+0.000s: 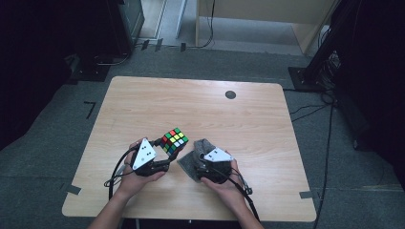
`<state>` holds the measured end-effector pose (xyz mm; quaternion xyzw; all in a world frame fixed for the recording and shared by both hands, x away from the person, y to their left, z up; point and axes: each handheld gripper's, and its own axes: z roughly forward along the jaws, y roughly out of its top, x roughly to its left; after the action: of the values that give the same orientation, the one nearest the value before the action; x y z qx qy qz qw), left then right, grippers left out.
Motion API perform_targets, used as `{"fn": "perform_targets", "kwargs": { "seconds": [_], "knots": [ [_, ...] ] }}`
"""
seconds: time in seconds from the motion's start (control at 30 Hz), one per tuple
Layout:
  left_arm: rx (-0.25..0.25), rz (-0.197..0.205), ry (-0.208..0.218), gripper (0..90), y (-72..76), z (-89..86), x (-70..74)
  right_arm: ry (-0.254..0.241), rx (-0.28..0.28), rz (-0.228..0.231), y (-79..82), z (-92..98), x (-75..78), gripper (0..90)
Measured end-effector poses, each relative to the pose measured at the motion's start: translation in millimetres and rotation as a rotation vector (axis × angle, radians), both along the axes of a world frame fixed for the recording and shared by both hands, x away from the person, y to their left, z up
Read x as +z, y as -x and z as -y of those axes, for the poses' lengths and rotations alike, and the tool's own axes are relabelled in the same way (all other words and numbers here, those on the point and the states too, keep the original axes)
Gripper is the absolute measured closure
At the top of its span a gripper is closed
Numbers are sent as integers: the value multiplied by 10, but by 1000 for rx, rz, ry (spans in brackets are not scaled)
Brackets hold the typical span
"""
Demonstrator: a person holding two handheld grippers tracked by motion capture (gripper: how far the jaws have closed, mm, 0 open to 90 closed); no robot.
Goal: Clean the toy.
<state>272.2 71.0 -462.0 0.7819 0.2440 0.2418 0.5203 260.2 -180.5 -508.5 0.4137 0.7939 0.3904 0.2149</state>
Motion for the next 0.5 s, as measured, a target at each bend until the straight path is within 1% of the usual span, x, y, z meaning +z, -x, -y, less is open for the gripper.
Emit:
{"fn": "perform_targets", "kwargs": {
  "seconds": [0.03,0.07,0.1,0.13,0.17,0.23,0.27,0.3,0.33,0.37,0.4,0.43,0.5],
  "knots": [
    [-7,-4,1,342,-1,6,-1,33,-7,15,7,-5,-9,391],
    [-11,-8,2,342,0,11,-3,57,-14,24,10,-3,-13,436],
    [-13,-12,6,342,1,14,-4,71,-21,25,11,2,-19,479],
    [-17,-17,11,342,0,16,-3,89,-26,29,11,14,-26,548],
    [-21,-22,18,342,0,16,0,105,-24,39,17,28,-35,595],
    [-32,-24,20,342,5,16,4,119,-23,39,27,51,-28,692],
    [-32,-24,20,342,5,16,4,106,-26,33,28,69,-7,725],
    [-39,-24,10,342,9,24,-1,81,-39,31,32,92,20,743],
    [-43,-24,-1,342,10,28,-5,59,-51,39,37,127,54,752],
    [-48,-24,-8,342,10,35,-13,25,-64,47,46,174,103,756],
    [-54,-28,-14,342,11,43,-22,-34,-77,64,59,227,167,757],
    [-61,-30,-20,342,12,54,-32,-103,-78,94,79,283,247,758],
    [-77,-28,-37,342,22,84,-51,-214,-57,188,154,361,439,757]
  ]
}}
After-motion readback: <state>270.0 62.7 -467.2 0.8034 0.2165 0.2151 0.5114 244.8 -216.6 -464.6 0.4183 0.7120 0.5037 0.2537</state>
